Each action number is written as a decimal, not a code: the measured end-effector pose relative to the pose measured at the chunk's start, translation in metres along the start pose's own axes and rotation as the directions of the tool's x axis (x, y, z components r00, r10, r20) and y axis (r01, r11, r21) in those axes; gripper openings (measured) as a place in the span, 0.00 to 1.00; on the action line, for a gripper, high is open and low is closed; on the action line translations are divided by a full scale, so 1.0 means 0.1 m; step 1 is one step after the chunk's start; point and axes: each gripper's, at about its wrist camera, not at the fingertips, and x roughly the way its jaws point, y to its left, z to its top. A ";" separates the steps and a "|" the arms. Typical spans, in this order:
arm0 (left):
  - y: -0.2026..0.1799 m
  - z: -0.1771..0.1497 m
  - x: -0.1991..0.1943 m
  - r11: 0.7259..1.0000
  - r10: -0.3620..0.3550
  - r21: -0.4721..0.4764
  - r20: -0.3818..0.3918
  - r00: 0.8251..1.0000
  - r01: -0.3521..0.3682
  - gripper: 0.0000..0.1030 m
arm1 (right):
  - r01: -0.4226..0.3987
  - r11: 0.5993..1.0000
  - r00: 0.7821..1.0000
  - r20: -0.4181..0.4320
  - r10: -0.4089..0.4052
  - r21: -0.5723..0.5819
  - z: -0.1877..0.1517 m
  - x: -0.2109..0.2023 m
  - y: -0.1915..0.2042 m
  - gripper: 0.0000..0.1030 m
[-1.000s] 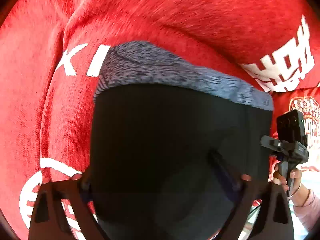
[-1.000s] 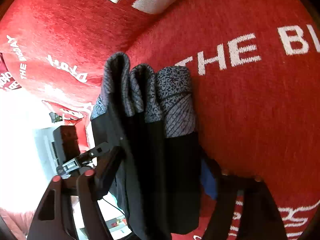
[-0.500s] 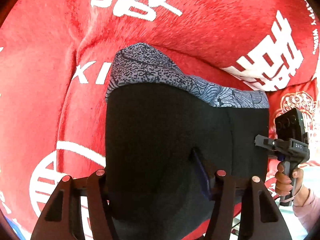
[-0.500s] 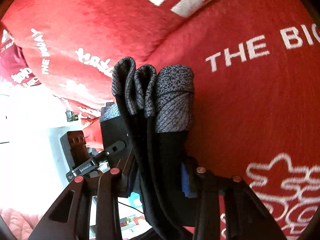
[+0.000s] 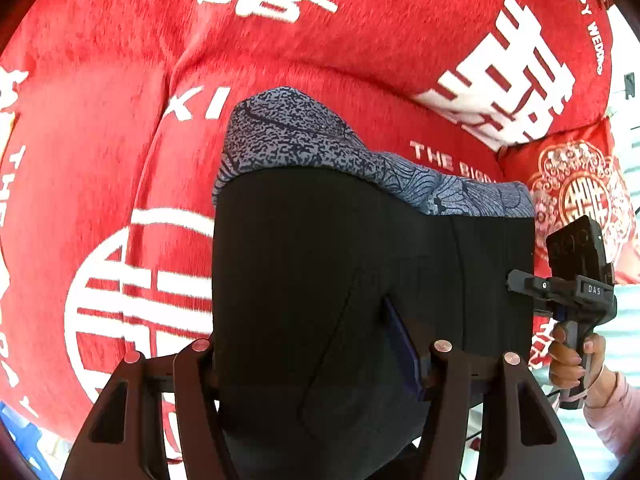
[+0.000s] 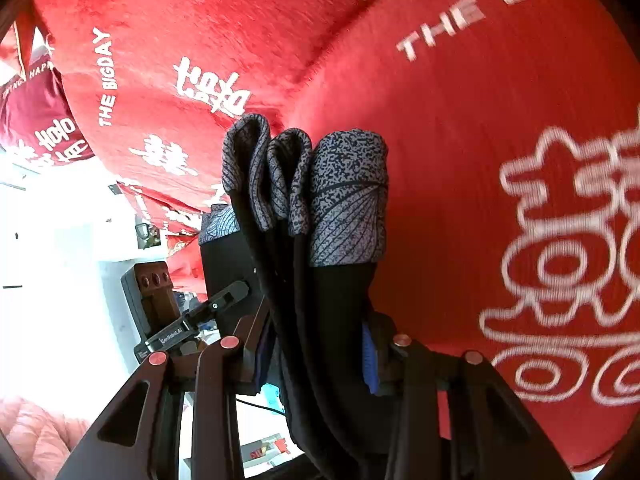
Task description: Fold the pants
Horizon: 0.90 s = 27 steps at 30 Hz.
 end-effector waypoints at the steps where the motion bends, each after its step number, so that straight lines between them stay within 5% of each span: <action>1: 0.03 -0.05 0.02 1.000 -0.002 0.001 -0.001 1.000 0.002 0.61 | 0.004 1.000 1.000 0.002 -0.004 0.007 -0.04 0.02 -0.05 0.38; 6: 0.24 -0.24 0.30 1.000 0.008 -0.019 -0.012 1.000 -0.008 0.61 | 0.078 0.997 0.997 0.001 -0.078 0.000 -0.16 0.18 -0.21 0.40; 14: 0.37 -0.30 0.41 0.997 0.075 0.001 0.066 0.995 -0.076 0.90 | 0.155 0.988 0.988 0.029 -0.155 -0.021 -0.19 0.25 -0.36 0.53; 18: 0.37 -0.29 0.35 0.993 0.116 -0.008 0.062 0.991 -0.116 0.91 | 0.194 0.981 0.980 0.056 -0.193 -0.013 -0.24 0.21 -0.31 0.57; 22: 0.36 -0.33 0.24 0.982 0.188 0.007 0.078 0.979 -0.189 0.91 | 0.258 0.966 0.961 0.104 -0.257 0.002 -0.35 0.12 -0.22 0.58; 27: 0.30 -0.43 0.12 0.950 0.307 0.020 0.100 0.946 -0.310 0.91 | 0.325 0.944 0.926 0.187 -0.328 0.046 -0.58 -0.12 -0.11 0.78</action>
